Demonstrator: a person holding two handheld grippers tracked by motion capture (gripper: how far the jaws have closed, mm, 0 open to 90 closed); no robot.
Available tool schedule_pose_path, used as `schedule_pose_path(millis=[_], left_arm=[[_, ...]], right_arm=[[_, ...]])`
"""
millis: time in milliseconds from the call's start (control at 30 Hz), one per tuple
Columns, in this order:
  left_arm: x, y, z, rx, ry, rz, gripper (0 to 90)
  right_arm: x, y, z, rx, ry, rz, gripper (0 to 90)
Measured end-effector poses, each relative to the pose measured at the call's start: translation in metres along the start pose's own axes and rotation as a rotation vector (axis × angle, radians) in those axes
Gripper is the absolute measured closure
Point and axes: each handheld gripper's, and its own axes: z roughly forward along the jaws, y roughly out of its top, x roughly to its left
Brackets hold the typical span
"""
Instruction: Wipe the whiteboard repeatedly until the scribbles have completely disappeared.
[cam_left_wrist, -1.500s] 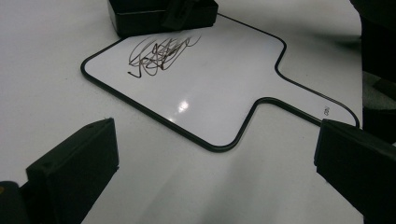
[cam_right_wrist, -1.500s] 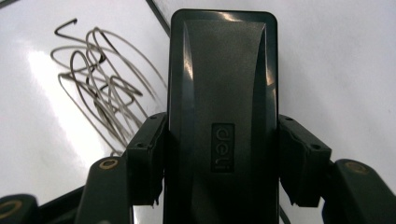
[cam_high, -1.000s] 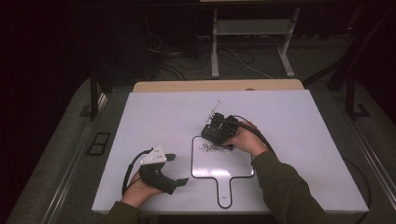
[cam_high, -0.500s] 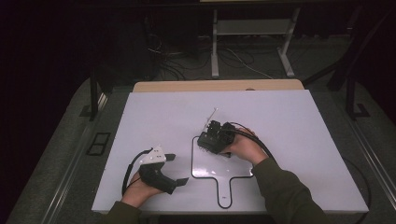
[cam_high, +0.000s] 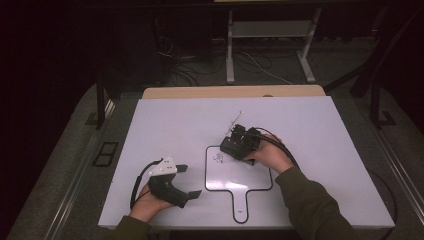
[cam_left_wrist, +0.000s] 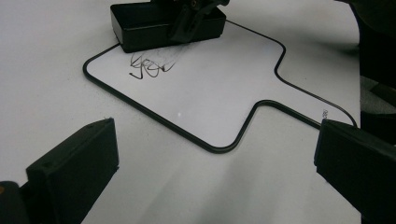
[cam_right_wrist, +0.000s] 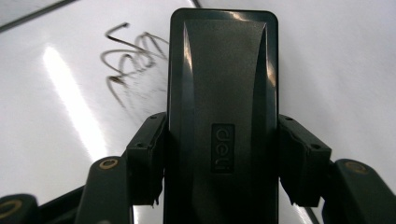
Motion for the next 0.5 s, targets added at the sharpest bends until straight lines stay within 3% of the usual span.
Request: schedule_pose_path(millis=[200, 300, 367, 467, 500], left_arm=[[0.0, 0.0, 0.0, -0.002, -0.001, -0.003, 0.0], [0.0, 0.0, 0.0, 0.002, -0.002, 0.003, 0.0], [0.0, 0.0, 0.0, 0.0, -0.001, 0.0, 0.0], [-0.001, 0.0, 0.0, 0.004, -0.001, 0.001, 0.0], [-0.001, 0.0, 0.0, 0.003, 0.0, 0.002, 0.0]], right_arm=[[-0.006, -0.006, -0.002, 0.004, -0.008, 0.031, 38.7], [0.001, -0.007, -0.003, 0.003, -0.004, 0.003, 38.7], [0.01, -0.007, -0.003, -0.007, 0.023, -0.006, 38.7], [0.019, -0.006, -0.004, -0.008, 0.033, -0.053, 38.7], [0.021, -0.006, -0.004, -0.013, 0.04, -0.044, 38.7]])
